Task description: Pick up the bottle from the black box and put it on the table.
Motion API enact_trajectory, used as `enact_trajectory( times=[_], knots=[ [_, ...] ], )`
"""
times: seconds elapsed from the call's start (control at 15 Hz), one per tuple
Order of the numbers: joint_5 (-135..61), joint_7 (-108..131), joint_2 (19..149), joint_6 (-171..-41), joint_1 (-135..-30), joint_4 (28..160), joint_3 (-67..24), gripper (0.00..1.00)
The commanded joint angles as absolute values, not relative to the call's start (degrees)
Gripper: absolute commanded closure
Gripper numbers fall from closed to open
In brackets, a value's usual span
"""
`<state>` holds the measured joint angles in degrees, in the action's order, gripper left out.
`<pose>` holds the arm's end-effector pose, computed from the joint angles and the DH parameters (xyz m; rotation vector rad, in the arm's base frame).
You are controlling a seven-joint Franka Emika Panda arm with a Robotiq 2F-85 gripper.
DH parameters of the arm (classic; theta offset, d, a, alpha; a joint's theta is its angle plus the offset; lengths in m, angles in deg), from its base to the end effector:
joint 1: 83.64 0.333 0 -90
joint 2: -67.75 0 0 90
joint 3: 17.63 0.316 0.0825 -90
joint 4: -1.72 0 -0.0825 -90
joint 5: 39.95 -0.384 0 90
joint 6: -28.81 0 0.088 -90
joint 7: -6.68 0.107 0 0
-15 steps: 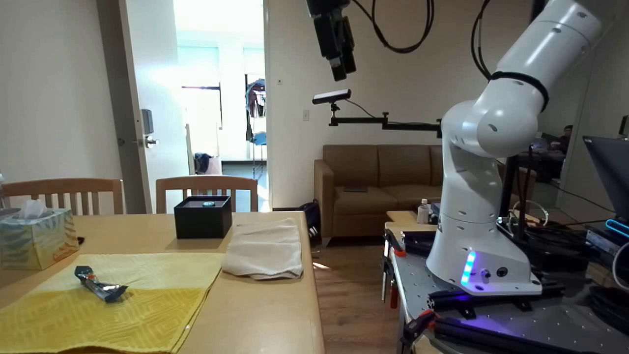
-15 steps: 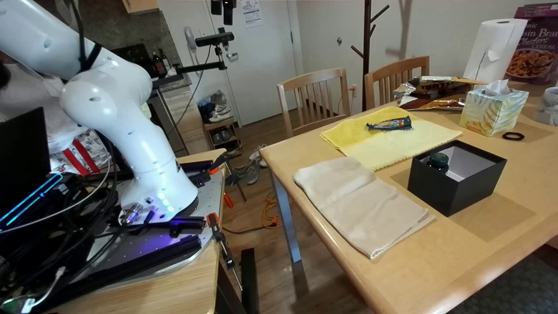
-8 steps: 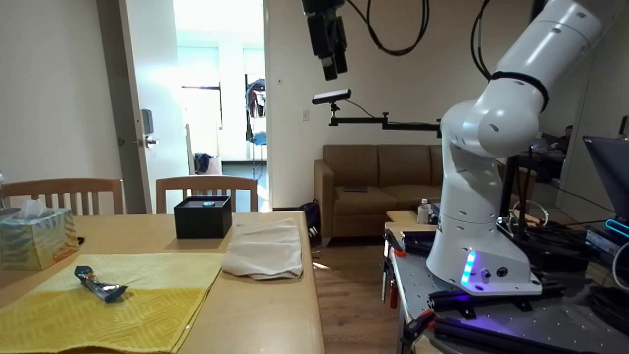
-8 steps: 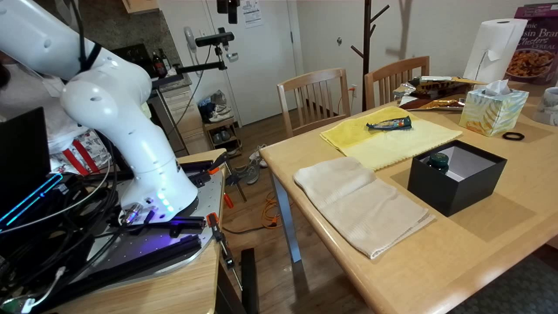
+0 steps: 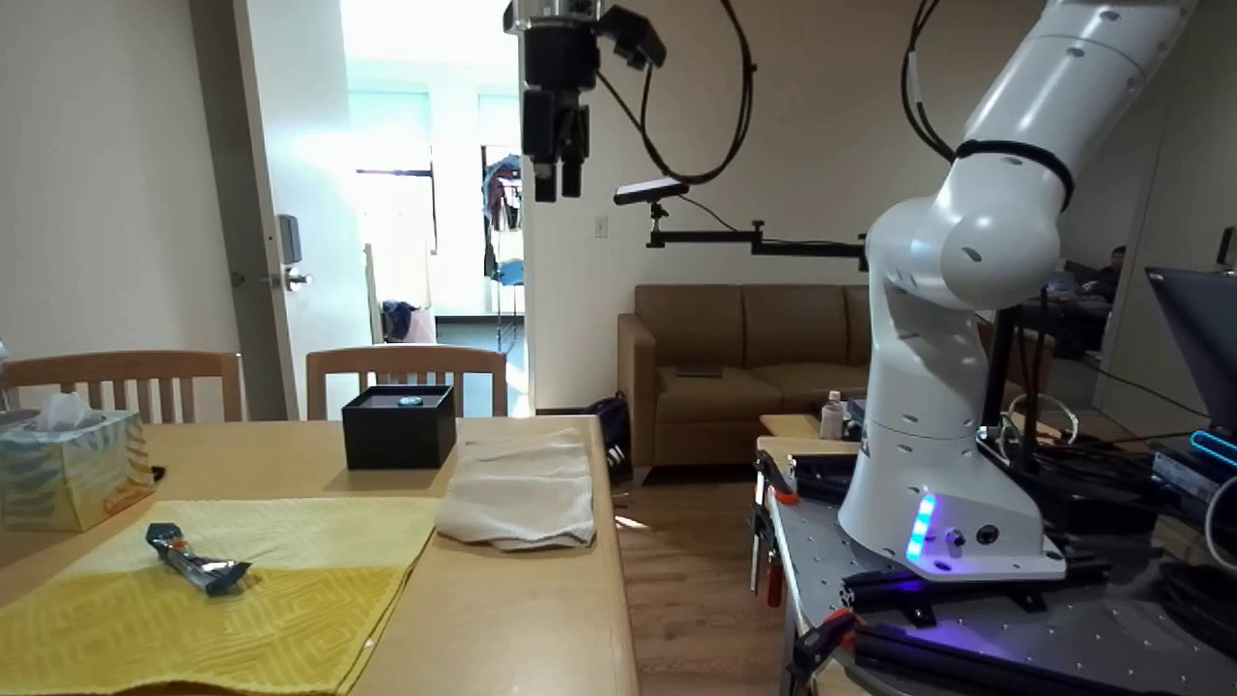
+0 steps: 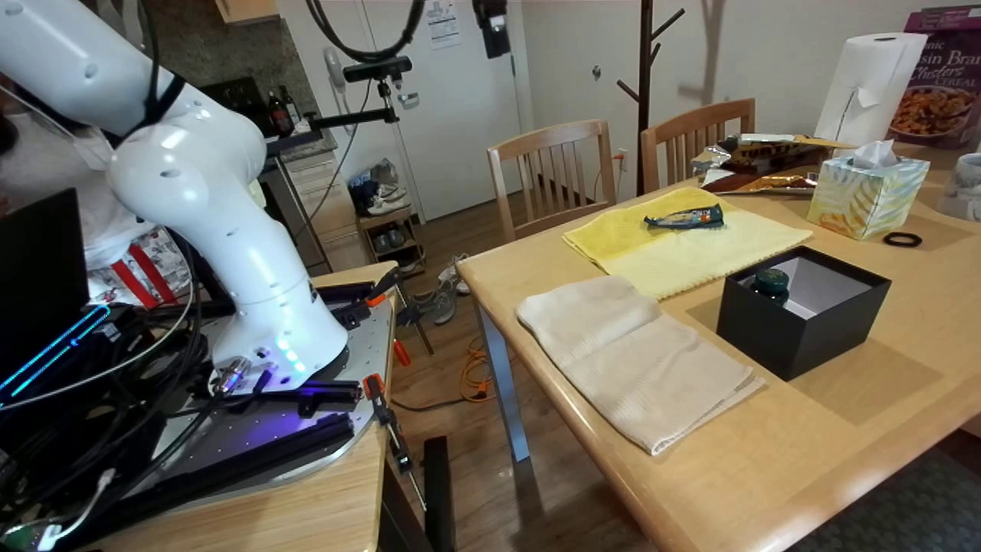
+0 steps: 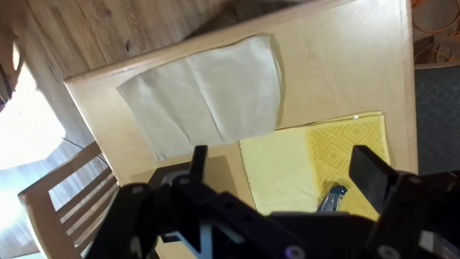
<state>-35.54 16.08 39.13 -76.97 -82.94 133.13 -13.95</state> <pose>0.4065 0.0283 0.5430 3.0392 -0.1149 0.0957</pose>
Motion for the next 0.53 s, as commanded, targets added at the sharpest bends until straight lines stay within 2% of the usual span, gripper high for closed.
enact_trajectory(
  times=[0.0,0.27,0.47],
  knots=[
    [-36.27,8.02,48.82,-85.67,-83.28,128.81,-18.08,0.0],
    [-39.2,1.65,60.87,-91.43,-83.13,121.72,-21.04,0.0],
    [-42.54,-1.46,69.0,-88.95,-83.72,113.6,-21.67,0.0]
  ],
)
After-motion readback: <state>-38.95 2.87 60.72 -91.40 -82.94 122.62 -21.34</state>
